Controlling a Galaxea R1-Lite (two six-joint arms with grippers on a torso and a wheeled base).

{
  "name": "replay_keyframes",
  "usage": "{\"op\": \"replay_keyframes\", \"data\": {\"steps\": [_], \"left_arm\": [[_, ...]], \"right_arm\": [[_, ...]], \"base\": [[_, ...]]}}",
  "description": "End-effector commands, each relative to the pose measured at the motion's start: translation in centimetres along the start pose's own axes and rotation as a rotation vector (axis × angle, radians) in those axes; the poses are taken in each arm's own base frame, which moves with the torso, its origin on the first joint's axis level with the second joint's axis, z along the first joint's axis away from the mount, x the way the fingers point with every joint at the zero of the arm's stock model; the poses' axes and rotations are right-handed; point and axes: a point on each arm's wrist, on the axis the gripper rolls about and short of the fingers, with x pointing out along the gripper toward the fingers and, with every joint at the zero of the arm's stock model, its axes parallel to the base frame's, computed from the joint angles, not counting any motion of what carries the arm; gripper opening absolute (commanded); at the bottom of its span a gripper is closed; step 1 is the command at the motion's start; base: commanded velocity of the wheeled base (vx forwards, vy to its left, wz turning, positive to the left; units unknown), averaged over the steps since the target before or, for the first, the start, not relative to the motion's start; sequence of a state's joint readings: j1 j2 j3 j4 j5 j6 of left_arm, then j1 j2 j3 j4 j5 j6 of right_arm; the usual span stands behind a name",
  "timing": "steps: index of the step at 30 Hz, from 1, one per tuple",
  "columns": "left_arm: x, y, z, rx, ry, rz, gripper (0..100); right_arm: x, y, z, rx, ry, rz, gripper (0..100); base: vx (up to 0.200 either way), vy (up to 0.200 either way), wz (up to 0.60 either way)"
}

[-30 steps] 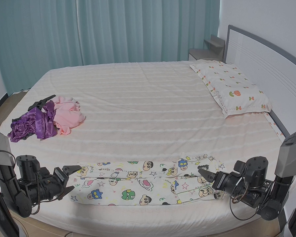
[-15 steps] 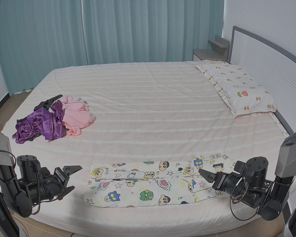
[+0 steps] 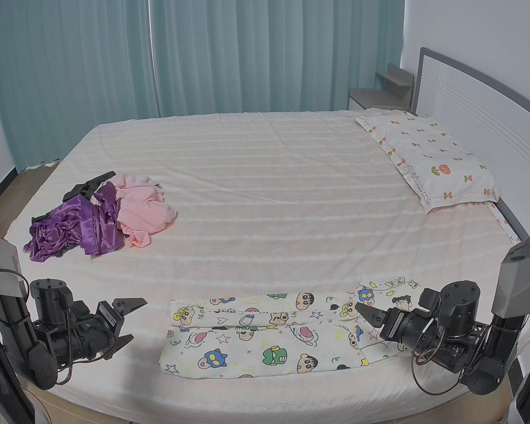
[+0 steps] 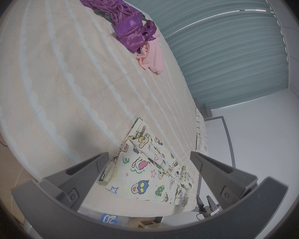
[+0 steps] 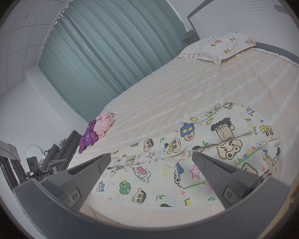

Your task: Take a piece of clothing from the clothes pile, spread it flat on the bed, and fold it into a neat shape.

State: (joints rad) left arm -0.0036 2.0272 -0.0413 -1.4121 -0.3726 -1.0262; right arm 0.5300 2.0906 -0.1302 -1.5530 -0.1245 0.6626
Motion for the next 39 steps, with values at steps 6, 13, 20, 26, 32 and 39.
{"op": "replay_keyframes", "data": {"steps": [6, 13, 20, 26, 32, 39], "left_arm": [[0.3, -0.1, -0.9, 0.06, 0.043, 0.005, 100], [2.8, 0.7, -3.0, 0.229, 0.123, 0.078, 100], [7.5, 3.1, -3.2, 0.469, 0.079, 0.217, 100], [9.3, 2.4, -3.2, 0.527, 0.055, 0.205, 100], [10.9, 1.6, -3.6, 0.549, 0.089, 0.201, 100], [11.8, 0.5, -5.0, 0.604, 0.124, 0.162, 100]], "right_arm": [[0.1, 0.1, 0.0, 0.001, -0.01, 0.009, 100], [0.0, 0.2, 0.0, -0.001, -0.007, 0.013, 100], [-0.3, 0.4, -0.5, -0.011, 0.013, 0.021, 100], [-0.3, 0.5, -0.6, -0.012, 0.016, 0.022, 100], [-0.3, 0.5, -0.5, -0.013, 0.014, 0.024, 100], [-0.1, 0.3, -0.6, -0.011, 0.02, 0.017, 100]], "base": [[0.0, 0.0, 0.0], [0.0, 0.0, 0.0], [0.0, 0.0, 0.0], [0.0, 0.0, 0.0], [0.0, 0.0, 0.0], [0.0, 0.0, 0.0]]}}
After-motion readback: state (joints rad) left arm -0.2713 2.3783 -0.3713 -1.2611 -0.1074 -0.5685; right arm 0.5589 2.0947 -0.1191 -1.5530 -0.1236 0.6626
